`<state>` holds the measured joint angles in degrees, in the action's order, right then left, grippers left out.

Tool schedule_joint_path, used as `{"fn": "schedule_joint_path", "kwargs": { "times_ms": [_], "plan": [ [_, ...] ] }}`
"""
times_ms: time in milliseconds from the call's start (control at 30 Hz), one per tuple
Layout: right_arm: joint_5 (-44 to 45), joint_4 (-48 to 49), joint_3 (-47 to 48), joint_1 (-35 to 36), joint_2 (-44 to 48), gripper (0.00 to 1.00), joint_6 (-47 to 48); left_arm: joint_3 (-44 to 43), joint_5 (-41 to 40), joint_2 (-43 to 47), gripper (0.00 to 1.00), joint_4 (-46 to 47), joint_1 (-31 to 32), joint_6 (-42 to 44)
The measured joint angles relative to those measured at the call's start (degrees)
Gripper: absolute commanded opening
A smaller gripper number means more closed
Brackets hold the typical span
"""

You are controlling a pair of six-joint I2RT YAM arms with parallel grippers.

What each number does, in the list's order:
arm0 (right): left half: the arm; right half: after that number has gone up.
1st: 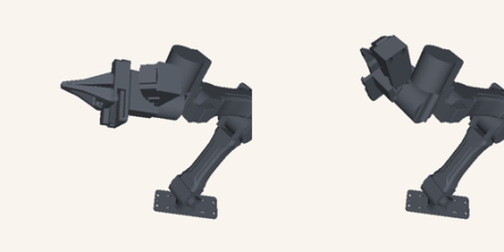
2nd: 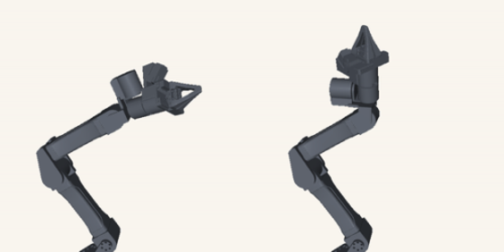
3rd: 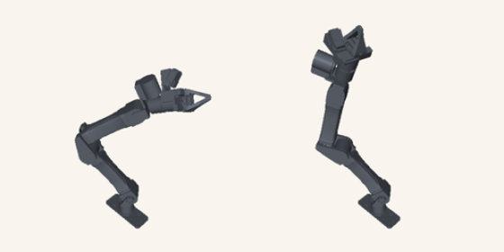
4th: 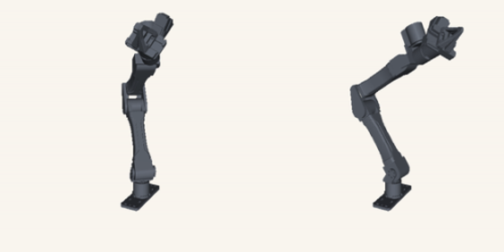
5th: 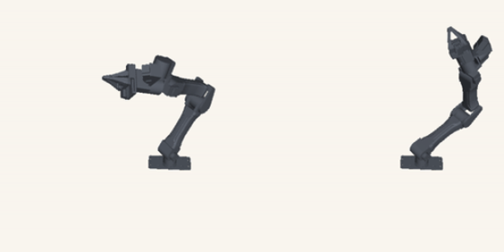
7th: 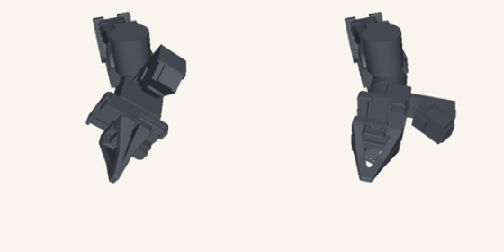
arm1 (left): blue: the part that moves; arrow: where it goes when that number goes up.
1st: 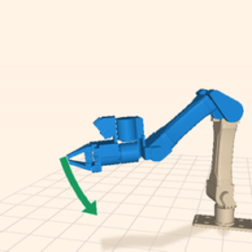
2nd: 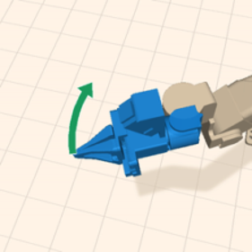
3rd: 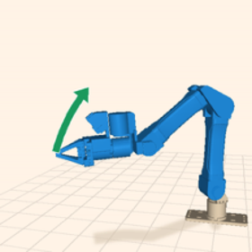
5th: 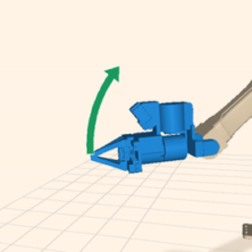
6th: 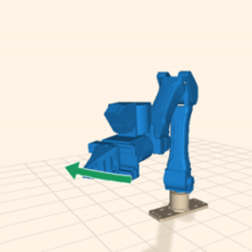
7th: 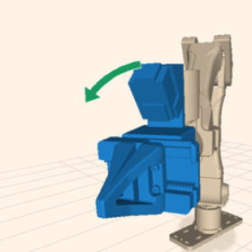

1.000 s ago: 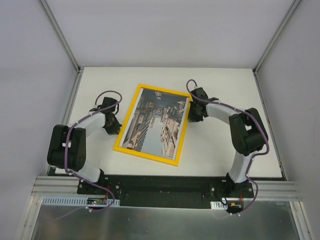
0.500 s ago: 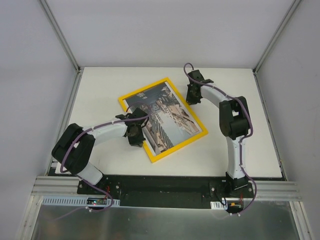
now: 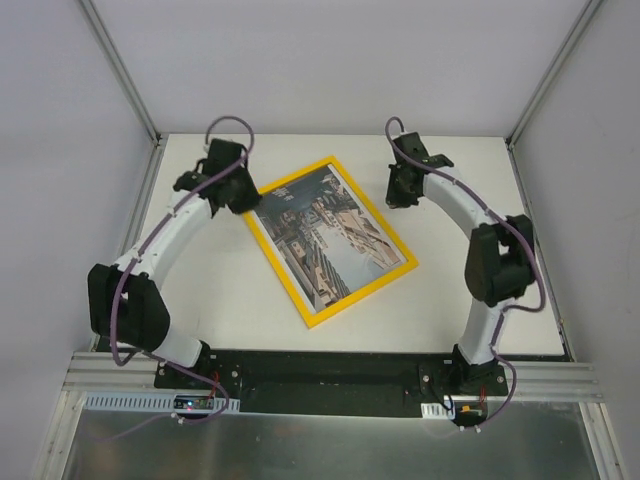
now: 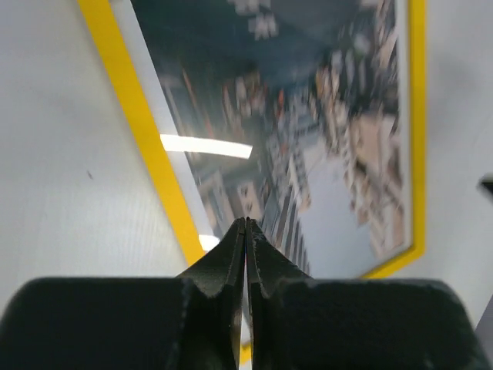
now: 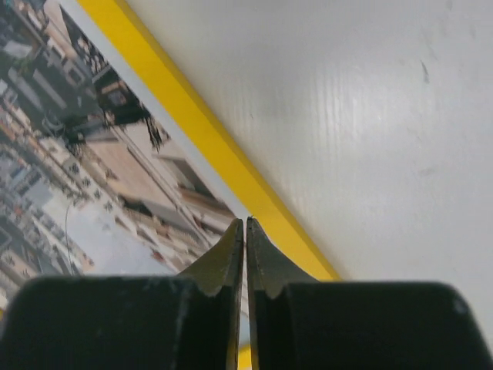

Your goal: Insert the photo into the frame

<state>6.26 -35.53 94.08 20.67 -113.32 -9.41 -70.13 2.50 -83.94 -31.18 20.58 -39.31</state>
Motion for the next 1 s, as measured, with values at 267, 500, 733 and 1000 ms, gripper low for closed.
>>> {"fn": "schedule_joint_path", "kwargs": {
  "times_ms": [267, 500, 733, 1000],
  "plan": [
    [0.5, 4.7, -30.7, 2.0, 29.4, 0.05, -2.8, -25.6, 2.1, -19.0, 0.00, 1.2, -14.3, 8.2],
    [-1.1, 5.9, -49.7, 4.8, 40.7, 0.03, -7.5, -34.2, 7.2, -35.7, 0.00, 1.3, -18.1, 12.7],
    [-2.3, 11.1, -55.6, 4.8, 43.4, 0.01, -10.7, -36.2, 10.7, -41.4, 0.00, 1.2, -18.8, 16.5],
    [-3.9, 16.7, -60.2, 4.8, 42.9, 0.01, -13.4, -41.5, 11.2, -46.2, 0.00, 1.9, -18.8, 17.8]
  ]
}}
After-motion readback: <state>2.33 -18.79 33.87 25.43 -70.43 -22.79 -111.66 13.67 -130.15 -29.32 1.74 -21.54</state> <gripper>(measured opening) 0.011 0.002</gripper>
